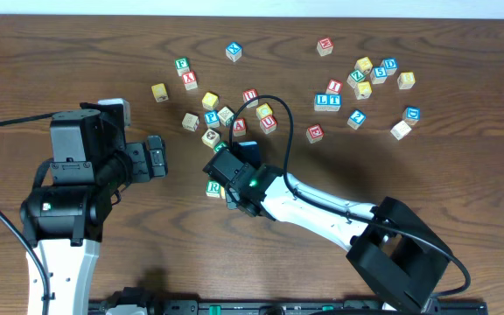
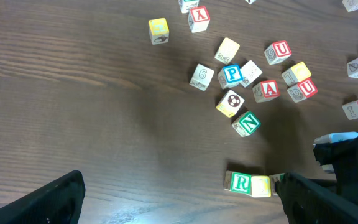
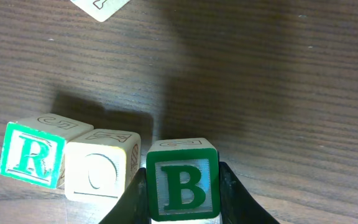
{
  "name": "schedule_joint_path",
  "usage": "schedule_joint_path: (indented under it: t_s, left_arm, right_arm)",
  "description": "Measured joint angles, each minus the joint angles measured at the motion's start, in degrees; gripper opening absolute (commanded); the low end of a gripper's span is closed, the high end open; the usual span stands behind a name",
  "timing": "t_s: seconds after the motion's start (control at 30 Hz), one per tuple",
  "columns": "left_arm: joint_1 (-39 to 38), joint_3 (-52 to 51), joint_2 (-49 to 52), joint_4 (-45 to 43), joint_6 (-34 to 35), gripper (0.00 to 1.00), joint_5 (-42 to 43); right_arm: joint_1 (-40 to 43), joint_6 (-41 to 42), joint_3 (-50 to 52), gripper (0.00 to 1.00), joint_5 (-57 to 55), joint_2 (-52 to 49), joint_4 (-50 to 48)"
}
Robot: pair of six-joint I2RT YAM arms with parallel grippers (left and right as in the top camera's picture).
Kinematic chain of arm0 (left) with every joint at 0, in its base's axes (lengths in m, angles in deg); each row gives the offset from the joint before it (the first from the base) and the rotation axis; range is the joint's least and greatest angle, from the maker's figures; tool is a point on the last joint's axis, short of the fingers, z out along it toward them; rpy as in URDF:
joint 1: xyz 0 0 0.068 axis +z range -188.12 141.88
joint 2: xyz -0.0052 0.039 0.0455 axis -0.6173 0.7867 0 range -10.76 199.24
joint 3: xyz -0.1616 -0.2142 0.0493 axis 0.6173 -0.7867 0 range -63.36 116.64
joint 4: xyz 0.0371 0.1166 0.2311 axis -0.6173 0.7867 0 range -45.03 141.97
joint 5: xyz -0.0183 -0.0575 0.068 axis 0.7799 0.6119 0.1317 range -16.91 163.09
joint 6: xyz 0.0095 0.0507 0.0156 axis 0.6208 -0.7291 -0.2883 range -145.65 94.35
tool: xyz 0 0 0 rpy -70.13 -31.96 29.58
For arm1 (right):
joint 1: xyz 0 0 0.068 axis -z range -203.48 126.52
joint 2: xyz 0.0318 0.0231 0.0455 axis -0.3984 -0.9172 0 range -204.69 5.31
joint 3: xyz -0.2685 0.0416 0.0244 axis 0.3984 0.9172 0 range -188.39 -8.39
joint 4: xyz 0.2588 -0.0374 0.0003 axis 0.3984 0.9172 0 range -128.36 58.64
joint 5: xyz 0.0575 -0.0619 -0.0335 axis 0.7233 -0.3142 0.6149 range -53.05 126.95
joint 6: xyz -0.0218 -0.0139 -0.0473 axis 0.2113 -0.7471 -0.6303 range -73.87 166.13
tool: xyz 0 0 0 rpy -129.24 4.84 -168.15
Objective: Spell out ROBOT
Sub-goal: 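Lower the B block to the right of the O block and adjust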
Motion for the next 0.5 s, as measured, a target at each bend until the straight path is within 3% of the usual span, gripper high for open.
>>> schedule_joint_path:
  t_s: [0.5]
  left_arm:
    - [0.0, 0.0, 0.0, 0.0, 0.0, 0.99, 0.0]
  right_arm:
    - [-0.7, 0.0, 0.0, 0.03, -0.3, 0.0, 0.0]
